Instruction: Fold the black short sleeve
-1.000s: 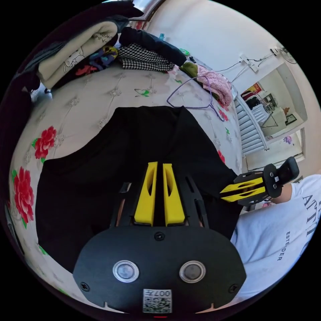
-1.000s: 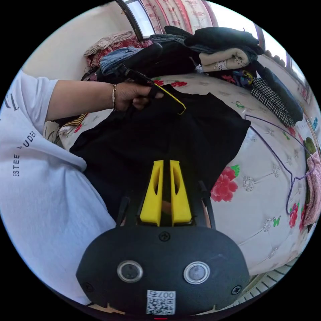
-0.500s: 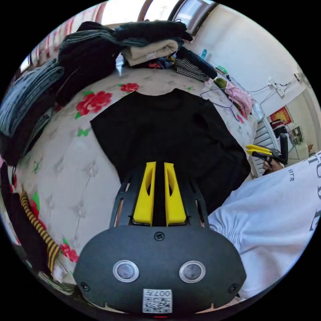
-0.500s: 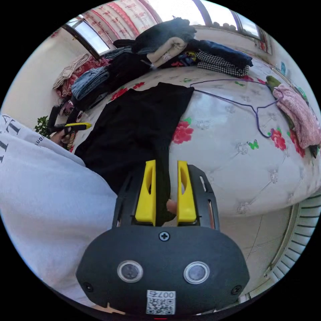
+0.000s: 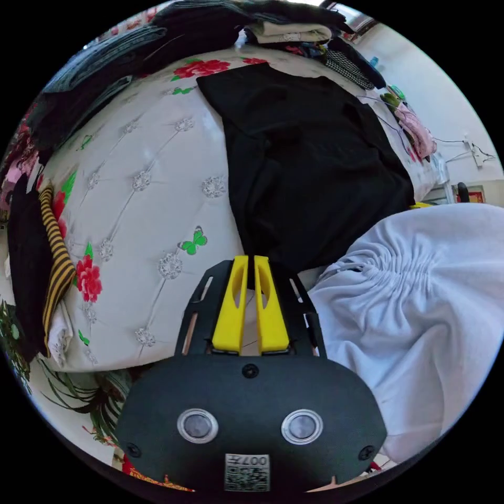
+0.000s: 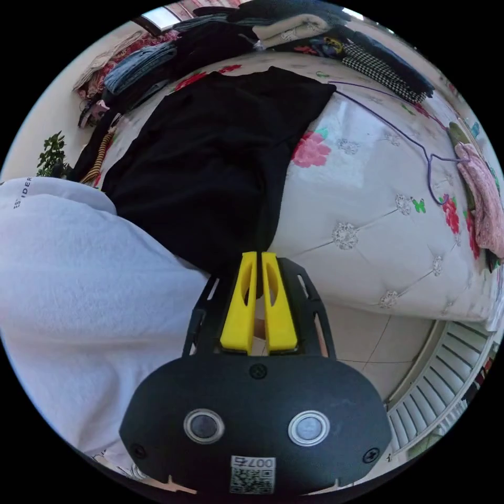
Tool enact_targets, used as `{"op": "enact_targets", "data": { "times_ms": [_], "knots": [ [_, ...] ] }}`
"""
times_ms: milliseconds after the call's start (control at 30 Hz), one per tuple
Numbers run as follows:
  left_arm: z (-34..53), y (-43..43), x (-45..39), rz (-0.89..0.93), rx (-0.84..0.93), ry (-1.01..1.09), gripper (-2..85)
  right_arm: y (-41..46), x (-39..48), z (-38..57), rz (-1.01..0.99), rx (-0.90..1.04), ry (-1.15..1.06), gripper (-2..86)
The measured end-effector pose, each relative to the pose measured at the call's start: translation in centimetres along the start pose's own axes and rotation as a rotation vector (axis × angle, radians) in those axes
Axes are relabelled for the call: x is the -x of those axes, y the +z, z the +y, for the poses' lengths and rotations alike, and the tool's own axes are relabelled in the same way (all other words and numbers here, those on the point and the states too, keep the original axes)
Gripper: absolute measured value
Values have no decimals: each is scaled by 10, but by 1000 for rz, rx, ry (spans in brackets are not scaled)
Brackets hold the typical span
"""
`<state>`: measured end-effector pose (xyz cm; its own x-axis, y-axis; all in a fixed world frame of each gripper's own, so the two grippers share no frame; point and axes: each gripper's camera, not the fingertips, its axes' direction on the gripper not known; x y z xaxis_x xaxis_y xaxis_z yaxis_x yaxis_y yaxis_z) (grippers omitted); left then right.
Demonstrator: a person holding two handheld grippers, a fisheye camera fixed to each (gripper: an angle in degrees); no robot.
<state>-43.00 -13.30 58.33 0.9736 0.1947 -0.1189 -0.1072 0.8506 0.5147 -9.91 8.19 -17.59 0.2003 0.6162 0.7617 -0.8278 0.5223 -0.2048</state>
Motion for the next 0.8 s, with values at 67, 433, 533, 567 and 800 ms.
{"op": "enact_targets", "data": {
  "times_ms": [67, 433, 533, 567, 800],
  "knots": [
    [-8, -19, 9, 62, 33, 41, -3, -12, -19, -5, -86, -15, -7, 4],
    [-126, -179, 174, 848, -328, -183, -7, -124, -178, -92, -733, -504, 234, 1],
    [-176, -198, 204, 827, -482, -359, 4, -130, -208, -150, -751, -628, 311, 9],
    [-191, -198, 212, 814, -549, -435, 19, -126, -218, -171, -702, -675, 364, 16],
    [-195, -200, 205, 602, -557, -558, 85, -61, -252, -192, -533, -621, 544, 61]
  ]
}}
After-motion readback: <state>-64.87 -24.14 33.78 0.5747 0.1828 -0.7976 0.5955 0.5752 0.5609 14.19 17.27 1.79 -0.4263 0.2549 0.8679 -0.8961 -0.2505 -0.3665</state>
